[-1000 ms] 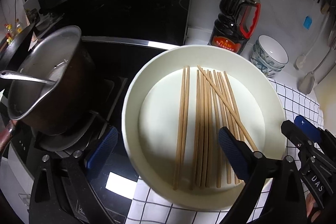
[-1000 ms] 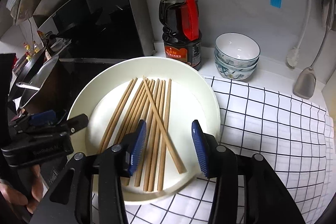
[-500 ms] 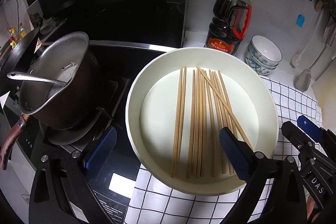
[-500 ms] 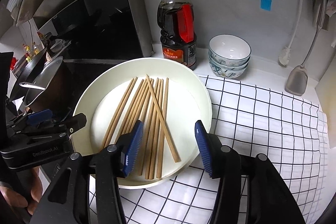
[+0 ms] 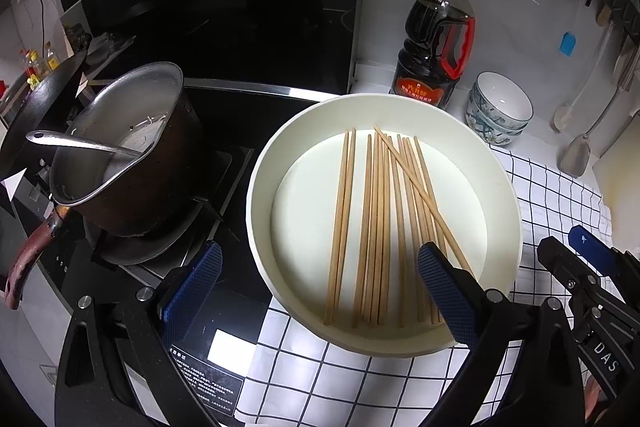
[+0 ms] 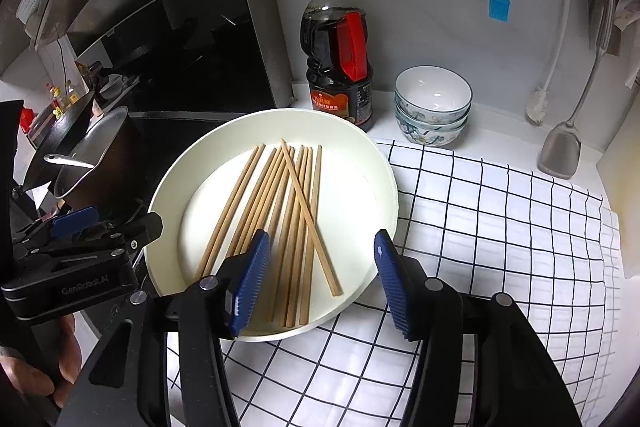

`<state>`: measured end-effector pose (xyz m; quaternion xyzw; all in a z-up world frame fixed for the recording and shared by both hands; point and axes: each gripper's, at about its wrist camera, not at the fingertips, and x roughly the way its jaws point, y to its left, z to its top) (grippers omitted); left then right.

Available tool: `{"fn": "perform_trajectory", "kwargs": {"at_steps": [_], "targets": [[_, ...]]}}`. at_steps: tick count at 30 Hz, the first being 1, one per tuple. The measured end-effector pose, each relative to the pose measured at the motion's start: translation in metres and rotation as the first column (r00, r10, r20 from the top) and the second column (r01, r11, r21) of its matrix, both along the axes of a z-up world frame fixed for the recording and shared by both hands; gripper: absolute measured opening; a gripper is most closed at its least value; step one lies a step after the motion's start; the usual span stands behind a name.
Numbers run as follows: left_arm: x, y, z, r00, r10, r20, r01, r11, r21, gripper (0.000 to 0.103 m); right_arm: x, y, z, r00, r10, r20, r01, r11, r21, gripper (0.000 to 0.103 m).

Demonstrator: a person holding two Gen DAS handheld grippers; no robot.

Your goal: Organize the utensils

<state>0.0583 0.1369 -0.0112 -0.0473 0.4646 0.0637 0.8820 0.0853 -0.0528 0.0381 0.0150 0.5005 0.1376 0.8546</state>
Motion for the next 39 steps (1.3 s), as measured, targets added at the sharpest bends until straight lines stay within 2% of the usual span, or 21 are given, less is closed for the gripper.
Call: {"fn": "perform_trajectory", "kwargs": {"at_steps": [20,34,39], "targets": [[-0.007,-0.008,0.004,1.000,0.024,-0.016,-0.023,0.998,0.058,0.097,-0.006,-0.005,0.005,1.000,-0.003,0.003,0.003,1.000,0.021,0.055],[-0.012,-0.007,0.006,1.000,0.015,-0.001,-0.015,0.999,0.030,0.097,-0.007,-0.003,0.005,1.000,0.002,0.003,-0.002,1.000,0.017,0.055],[-0.011,-0.010,0.006,1.000,0.016,-0.015,-0.015,0.999,0.042,0.097,-0.007,-0.003,0.005,1.000,0.002,0.003,-0.002,1.000,0.017,0.055]]}}
